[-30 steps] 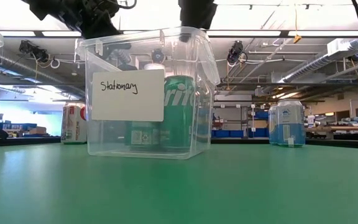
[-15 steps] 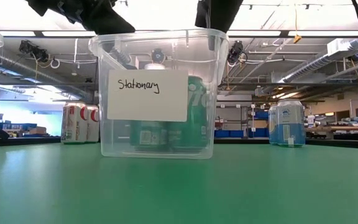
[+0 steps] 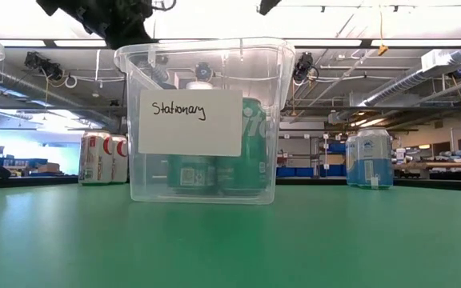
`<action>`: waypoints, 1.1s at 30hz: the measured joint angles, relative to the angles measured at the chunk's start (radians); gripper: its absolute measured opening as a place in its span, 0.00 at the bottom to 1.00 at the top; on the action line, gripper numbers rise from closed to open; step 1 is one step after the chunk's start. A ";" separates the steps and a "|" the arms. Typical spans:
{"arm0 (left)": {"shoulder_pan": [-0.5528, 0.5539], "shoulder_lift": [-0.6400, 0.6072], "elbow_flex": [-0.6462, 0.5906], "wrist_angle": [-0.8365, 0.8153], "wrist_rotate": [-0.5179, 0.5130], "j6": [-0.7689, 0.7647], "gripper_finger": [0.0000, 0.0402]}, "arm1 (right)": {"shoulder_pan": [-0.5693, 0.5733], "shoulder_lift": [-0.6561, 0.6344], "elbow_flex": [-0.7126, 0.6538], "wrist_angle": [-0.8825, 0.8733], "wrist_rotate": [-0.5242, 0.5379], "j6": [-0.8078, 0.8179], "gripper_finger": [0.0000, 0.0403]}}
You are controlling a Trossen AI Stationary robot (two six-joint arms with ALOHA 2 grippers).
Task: Sort soda cans
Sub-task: Adjust the bins on the table
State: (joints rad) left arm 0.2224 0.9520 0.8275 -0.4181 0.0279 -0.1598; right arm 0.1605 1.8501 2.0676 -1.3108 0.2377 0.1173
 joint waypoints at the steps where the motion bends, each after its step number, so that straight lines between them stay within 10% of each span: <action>1: 0.023 0.000 0.027 -0.058 -0.001 0.000 0.01 | -0.018 -0.015 -0.017 0.039 0.001 -0.023 0.16; 15: 0.254 0.210 0.506 -0.959 -0.166 -0.059 0.00 | -0.266 -0.203 -0.520 0.684 -0.240 -0.255 0.16; 20: 0.275 0.268 0.496 -1.104 0.010 -0.054 0.00 | -0.292 -0.239 -0.662 0.842 -0.284 -0.277 0.16; 24: 0.196 0.253 0.496 -1.150 0.231 -0.029 0.00 | -0.292 -0.241 -0.713 0.882 -0.287 -0.306 0.16; 33: -0.169 0.189 0.431 -1.151 0.236 -0.207 0.00 | -0.295 -0.240 -0.731 0.914 -0.286 -0.356 0.15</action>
State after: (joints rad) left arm 0.0539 1.1412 1.2580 -1.5696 0.2635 -0.3667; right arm -0.1344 1.6101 1.3369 -0.3968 -0.0486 -0.2390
